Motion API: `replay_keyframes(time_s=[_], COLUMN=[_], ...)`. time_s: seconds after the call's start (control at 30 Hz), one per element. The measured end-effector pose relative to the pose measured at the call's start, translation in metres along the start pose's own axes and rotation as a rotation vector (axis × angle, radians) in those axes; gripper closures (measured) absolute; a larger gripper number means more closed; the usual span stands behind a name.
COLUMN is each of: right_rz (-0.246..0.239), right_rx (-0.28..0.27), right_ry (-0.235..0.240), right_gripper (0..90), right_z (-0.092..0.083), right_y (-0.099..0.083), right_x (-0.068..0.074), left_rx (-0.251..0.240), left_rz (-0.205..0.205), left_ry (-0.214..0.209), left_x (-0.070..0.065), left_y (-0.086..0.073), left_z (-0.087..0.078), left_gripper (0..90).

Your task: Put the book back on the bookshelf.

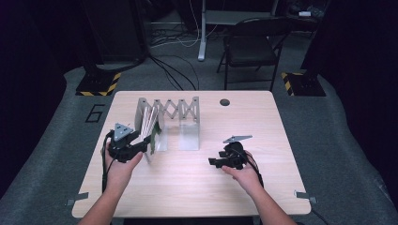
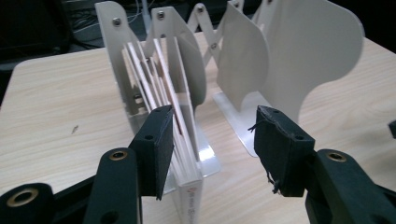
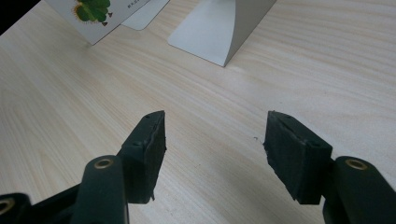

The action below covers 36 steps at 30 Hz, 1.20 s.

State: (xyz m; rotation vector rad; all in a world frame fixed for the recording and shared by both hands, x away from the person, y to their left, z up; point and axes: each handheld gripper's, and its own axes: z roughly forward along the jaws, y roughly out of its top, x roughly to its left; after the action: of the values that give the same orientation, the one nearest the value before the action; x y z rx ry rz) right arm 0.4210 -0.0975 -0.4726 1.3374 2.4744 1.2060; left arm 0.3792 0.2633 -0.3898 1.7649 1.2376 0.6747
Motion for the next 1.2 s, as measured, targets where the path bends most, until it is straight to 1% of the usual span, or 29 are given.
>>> replay_keyframes(time_s=[0.03, 0.07, 0.17, 0.23, 0.37, 0.5, 0.53, 0.6, 0.73, 0.83, 0.93, 0.97, 1.03, 1.13, 1.2], right_rz=[0.0, -0.004, -0.007, 0.001, 0.004, 0.007, 0.003, 0.004, 0.001, 0.004, 0.006, -0.004, -0.005, -0.005, -0.006], right_rx=[0.0, -0.001, -0.002, -0.001, 0.0, 0.001, -0.001, 0.0, 0.0, 0.001, 0.001, -0.007, -0.006, -0.006, -0.004], right_ry=[-0.001, 0.0, 0.0, 0.002, 0.002, 0.001, 0.002, 0.002, 0.001, 0.001, 0.001, 0.0, 0.0, -0.001, -0.001], right_gripper=[38.7, 38.7, 38.7, 38.7, 38.7, 38.7, 38.7, 38.7, 38.7, 38.7, 38.7, 38.7, 38.7, 38.7, 38.7], right_z=[0.0, 0.0, 0.0, 0.0, -0.001, -0.001, -0.001, -0.001, -0.001, -0.001, -0.001, 0.0, 0.0, 0.0, 0.0], right_y=[0.0, 0.0, 0.0, 0.0, 0.0, 0.0, 0.0, 0.0, 0.0, 0.0, 0.0, 0.0, -0.001, -0.001, -0.001], right_x=[0.0, 0.0, -0.001, 0.0, 0.0, 0.0, 0.0, 0.0, 0.0, 0.0, 0.0, -0.001, -0.001, -0.001, -0.001], left_rx=[0.003, 0.003, 0.007, 0.006, 0.008, 0.023, 0.02, 0.021, 0.049, 0.058, 0.066, 0.073, 0.073, 0.065, 0.068], left_rz=[0.005, 0.005, 0.013, 0.015, 0.038, 0.062, 0.056, 0.058, 0.068, 0.07, 0.063, 0.065, 0.069, 0.078, 0.081], left_ry=[-0.017, -0.017, -0.047, -0.06, -0.085, -0.116, -0.121, -0.134, -0.146, -0.158, -0.158, -0.161, -0.168, -0.179, -0.182], left_x=[-0.002, -0.002, -0.005, -0.008, -0.015, -0.019, -0.021, -0.023, -0.027, -0.028, -0.029, -0.028, -0.027, -0.027, -0.026], left_y=[0.0, 0.0, -0.001, -0.003, -0.006, -0.012, -0.015, -0.02, -0.031, -0.038, -0.044, -0.046, -0.053, -0.059, -0.062], left_z=[-0.002, -0.002, -0.005, -0.006, -0.01, -0.014, -0.014, -0.015, -0.013, -0.011, -0.009, -0.009, -0.008, -0.007, -0.007], left_gripper=[47.7, 47.7, 47.7, 47.7, 47.7, 47.7, 47.7, 47.6, 47.7, 47.7, 47.7, 47.7, 47.7, 47.7, 47.7])
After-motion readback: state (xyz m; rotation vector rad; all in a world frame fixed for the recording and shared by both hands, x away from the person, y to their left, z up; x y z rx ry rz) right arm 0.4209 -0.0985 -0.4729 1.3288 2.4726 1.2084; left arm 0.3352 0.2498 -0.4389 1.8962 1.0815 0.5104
